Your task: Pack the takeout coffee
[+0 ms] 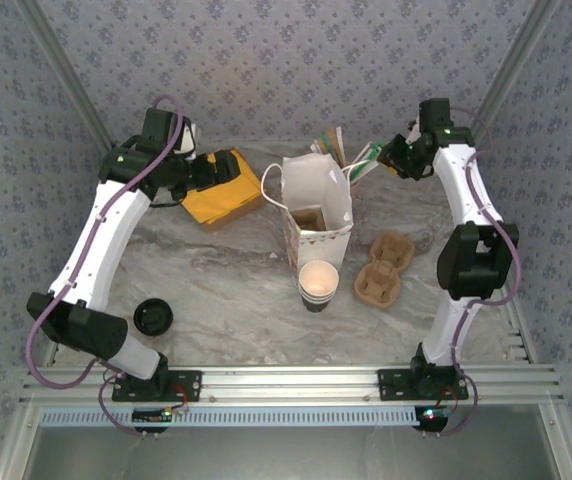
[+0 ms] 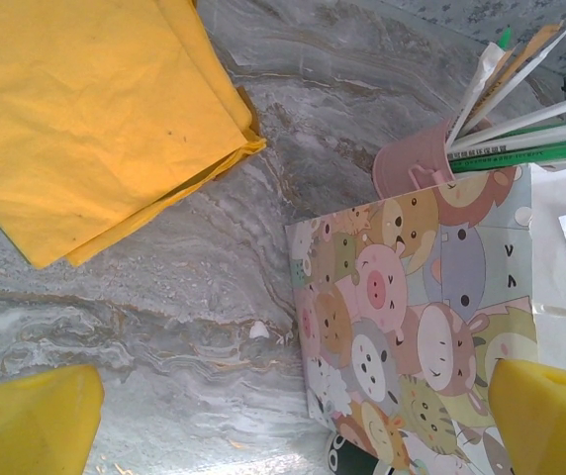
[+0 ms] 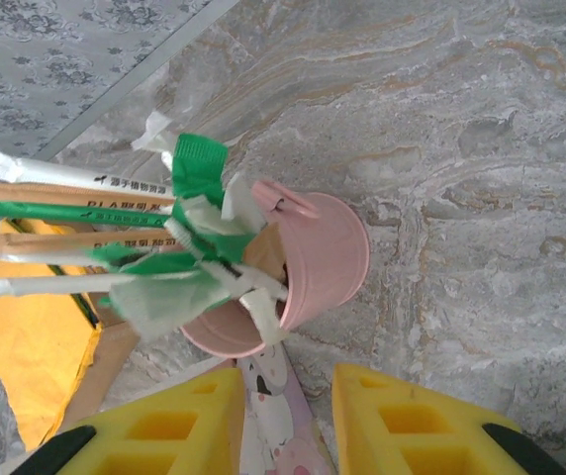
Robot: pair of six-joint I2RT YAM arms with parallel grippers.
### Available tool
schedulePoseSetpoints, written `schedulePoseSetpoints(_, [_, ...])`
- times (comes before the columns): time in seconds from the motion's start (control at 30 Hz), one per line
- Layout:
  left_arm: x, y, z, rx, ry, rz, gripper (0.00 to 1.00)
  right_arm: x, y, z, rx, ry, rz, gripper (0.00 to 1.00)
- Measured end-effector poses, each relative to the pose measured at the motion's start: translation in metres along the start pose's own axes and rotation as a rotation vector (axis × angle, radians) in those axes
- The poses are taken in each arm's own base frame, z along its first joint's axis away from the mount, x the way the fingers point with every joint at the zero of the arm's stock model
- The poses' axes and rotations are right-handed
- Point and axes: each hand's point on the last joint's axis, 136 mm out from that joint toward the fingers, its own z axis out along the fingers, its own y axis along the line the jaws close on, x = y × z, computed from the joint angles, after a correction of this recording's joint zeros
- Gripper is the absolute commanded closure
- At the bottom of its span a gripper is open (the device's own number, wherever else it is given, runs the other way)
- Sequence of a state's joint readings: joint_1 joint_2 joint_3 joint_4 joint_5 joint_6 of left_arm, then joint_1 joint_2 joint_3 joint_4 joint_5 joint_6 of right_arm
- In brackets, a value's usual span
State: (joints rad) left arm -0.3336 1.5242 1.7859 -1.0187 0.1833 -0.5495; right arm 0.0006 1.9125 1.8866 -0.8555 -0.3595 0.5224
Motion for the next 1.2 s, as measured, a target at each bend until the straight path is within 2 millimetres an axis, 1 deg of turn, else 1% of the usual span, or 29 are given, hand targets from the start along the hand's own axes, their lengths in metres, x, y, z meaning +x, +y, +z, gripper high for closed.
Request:
schedulePoseSetpoints(0.13, [0.0, 0.0, 0.0, 0.003, 0.001, 0.004, 0.0, 0.001, 0.004, -0.006, -0.013, -0.006, -0.004, 0.69])
schedulePoseSetpoints(0.33, [0.001, -0.004, 0.0, 0.015, 0.004, 0.014, 0.0, 0.0, 0.005, -0.004, -0.023, 0.001, -0.004, 0.7])
schedulePoseSetpoints(0.47, [0.002, -0.007, 0.001, 0.022, 0.003, 0.021, 0.0, -0.005, 0.005, 0.005, -0.024, 0.006, -0.003, 0.71])
schedulePoseSetpoints(0.63, [0.001, -0.01, 0.001, 0.032, -0.002, 0.026, 0.0, -0.006, 0.0, 0.02, -0.012, 0.026, 0.006, 0.74])
schedulePoseSetpoints(0.7, [0.001, -0.01, 0.001, 0.031, -0.002, 0.027, 0.0, -0.006, -0.003, 0.024, -0.008, 0.033, 0.01, 0.76])
schedulePoseSetpoints(0.83, [0.001, -0.01, 0.001, 0.031, -0.002, 0.027, 0.0, -0.006, -0.003, 0.026, -0.007, 0.037, 0.01, 0.76])
schedulePoseSetpoints(0.97, [0.001, -0.01, 0.001, 0.031, -0.003, 0.033, 0.0, -0.009, -0.001, 0.025, -0.012, 0.029, -0.008, 0.79])
schedulePoseSetpoints(1.03, [0.001, -0.01, 0.001, 0.031, -0.003, 0.033, 0.0, -0.01, 0.0, 0.025, -0.013, 0.028, -0.015, 0.83])
schedulePoseSetpoints(1.17, [0.001, -0.01, 0.001, 0.03, -0.002, 0.033, 0.0, -0.009, -0.001, 0.026, -0.014, 0.031, -0.028, 0.99])
schedulePoseSetpoints(1.2, [0.001, -0.01, 0.001, 0.03, -0.002, 0.033, 0.0, -0.009, -0.001, 0.026, -0.014, 0.032, -0.029, 1.0])
